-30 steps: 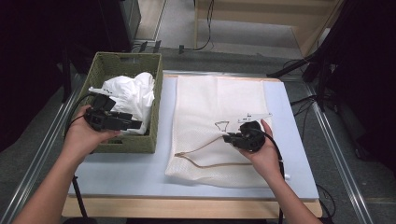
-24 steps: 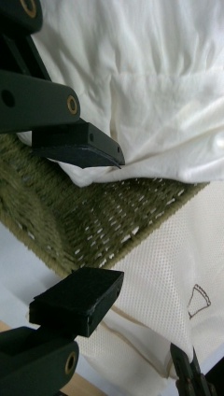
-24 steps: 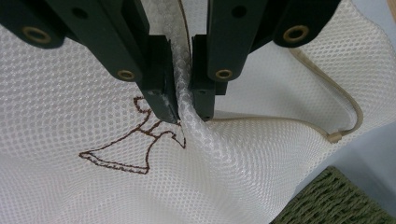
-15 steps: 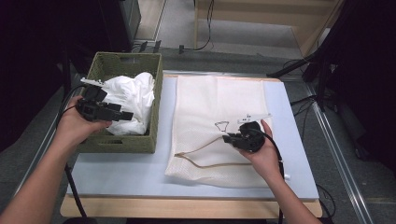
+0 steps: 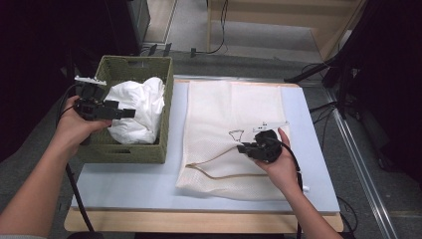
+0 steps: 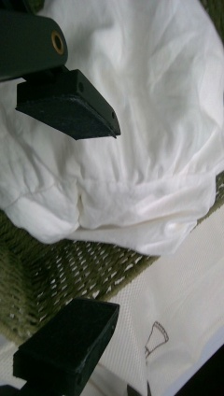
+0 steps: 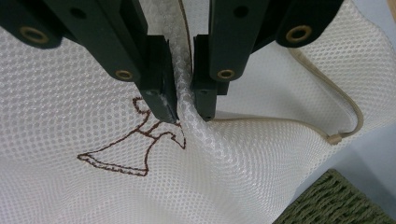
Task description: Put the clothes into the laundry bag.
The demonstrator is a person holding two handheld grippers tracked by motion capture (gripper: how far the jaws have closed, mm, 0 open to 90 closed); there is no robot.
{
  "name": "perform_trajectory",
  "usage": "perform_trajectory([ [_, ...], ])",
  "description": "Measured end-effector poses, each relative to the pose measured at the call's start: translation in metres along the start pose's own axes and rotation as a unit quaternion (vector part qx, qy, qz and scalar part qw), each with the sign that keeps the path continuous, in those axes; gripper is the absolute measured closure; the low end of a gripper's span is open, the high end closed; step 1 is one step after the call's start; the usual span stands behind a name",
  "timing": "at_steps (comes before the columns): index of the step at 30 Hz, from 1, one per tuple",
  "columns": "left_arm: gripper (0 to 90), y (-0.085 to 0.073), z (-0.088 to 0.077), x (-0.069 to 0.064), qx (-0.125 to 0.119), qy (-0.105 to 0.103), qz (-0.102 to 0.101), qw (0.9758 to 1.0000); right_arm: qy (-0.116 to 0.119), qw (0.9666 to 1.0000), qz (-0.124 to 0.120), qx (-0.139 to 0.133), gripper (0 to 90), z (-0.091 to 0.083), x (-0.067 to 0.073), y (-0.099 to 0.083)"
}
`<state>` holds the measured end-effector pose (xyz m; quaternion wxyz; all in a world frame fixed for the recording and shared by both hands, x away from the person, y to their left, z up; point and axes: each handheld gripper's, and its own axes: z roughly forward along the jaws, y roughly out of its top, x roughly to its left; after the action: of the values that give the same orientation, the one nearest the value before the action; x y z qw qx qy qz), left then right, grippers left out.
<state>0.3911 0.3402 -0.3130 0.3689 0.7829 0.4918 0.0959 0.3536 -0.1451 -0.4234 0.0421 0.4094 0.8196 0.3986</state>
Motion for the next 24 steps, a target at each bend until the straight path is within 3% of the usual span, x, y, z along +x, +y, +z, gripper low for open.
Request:
perform_trajectory([
  [7, 13.4, 0.006, 0.007, 0.017, 0.015, 0.013, 0.000, 0.9998, -0.001, 1.0000, 0.000, 0.003, 80.8, 0.001, 0.000, 0.000],
  [15, 13.8, 0.017, 0.023, 0.035, 0.024, 0.015, -0.018, 0.9994, -0.002, 1.0000, 0.002, 0.005, 83.7, 0.002, 0.001, 0.000],
  [21, 13.9, 0.017, 0.029, 0.041, 0.026, 0.016, -0.030, 0.9991, -0.002, 1.0000, 0.003, 0.004, 85.7, 0.002, 0.000, 0.000],
  [24, 14.0, 0.016, 0.031, 0.042, 0.033, 0.014, -0.025, 0.9991, -0.002, 1.0000, 0.005, 0.006, 86.2, 0.002, 0.000, 0.000],
])
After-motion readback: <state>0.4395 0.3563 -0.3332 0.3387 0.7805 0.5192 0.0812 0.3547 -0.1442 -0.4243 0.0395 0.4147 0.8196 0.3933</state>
